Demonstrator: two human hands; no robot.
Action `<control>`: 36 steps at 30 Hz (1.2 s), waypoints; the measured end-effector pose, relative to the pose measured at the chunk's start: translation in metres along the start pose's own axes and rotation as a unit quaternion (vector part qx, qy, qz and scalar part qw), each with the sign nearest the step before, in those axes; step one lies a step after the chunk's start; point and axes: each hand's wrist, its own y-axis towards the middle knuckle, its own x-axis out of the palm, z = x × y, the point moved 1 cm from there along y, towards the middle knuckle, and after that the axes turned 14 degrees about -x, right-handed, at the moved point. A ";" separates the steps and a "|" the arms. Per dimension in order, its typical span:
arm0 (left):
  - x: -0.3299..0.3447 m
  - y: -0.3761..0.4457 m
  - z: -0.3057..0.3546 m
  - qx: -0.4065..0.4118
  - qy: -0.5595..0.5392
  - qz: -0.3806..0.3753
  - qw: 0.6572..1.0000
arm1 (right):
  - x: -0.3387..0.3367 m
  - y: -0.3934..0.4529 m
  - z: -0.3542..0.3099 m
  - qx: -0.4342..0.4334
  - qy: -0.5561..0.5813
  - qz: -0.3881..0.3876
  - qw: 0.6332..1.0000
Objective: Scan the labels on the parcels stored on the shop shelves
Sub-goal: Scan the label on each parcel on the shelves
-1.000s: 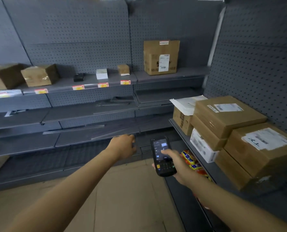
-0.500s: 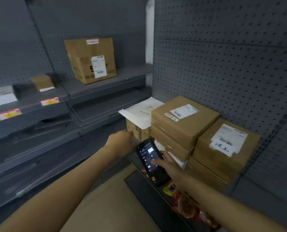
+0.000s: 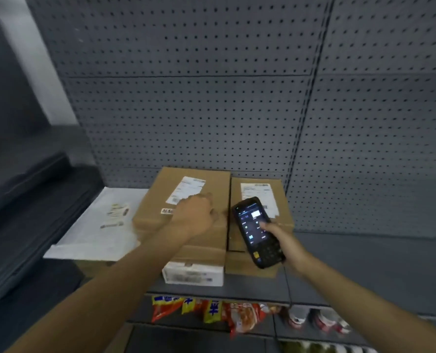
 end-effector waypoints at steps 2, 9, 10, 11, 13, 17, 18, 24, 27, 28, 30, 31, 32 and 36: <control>0.006 0.011 0.016 0.041 -0.072 -0.045 0.996 | -0.012 0.003 -0.001 -0.006 0.015 0.067 0.998; 0.044 0.032 0.080 0.032 -0.206 -0.252 0.945 | -0.049 0.017 -0.006 -0.024 0.059 0.216 0.974; 0.052 0.036 0.084 0.012 -0.204 -0.260 0.944 | -0.052 0.019 -0.006 -0.021 0.065 0.223 0.973; 0.060 0.040 0.087 -0.006 -0.196 -0.262 0.945 | -0.056 0.022 -0.003 -0.018 0.072 0.226 0.971; 0.072 0.044 0.090 -0.046 -0.170 -0.252 0.952 | -0.058 0.026 -0.002 -0.011 0.086 0.223 0.971; 0.083 0.047 0.096 -0.117 -0.175 -0.233 0.949 | -0.058 0.034 0.007 0.013 0.106 0.228 0.968; 0.084 0.048 0.099 -0.137 -0.181 -0.223 0.948 | -0.057 0.035 0.008 0.016 0.105 0.226 0.968; 0.080 0.050 0.115 -0.229 -0.187 -0.200 0.934 | -0.072 0.029 0.014 0.017 0.052 0.217 0.975; 0.079 0.038 0.119 -0.224 -0.196 -0.233 0.926 | -0.090 0.016 0.018 0.021 0.023 0.206 0.978; 0.080 0.033 0.120 -0.223 -0.207 -0.238 0.922 | -0.096 0.010 0.018 0.022 0.017 0.207 0.978; 0.086 0.021 0.123 -0.220 -0.221 -0.246 0.918 | -0.110 -0.001 0.019 0.029 0.006 0.204 0.978; 0.089 0.014 0.124 -0.218 -0.216 -0.234 0.922 | -0.116 -0.007 0.019 0.032 0.000 0.203 0.979; 0.093 0.008 0.124 -0.217 -0.212 -0.210 0.929 | -0.122 -0.013 0.019 0.033 -0.003 0.201 0.979; 0.109 -0.007 0.110 -0.251 -0.282 -0.129 0.917 | -0.134 -0.029 0.019 0.036 -0.012 0.176 0.984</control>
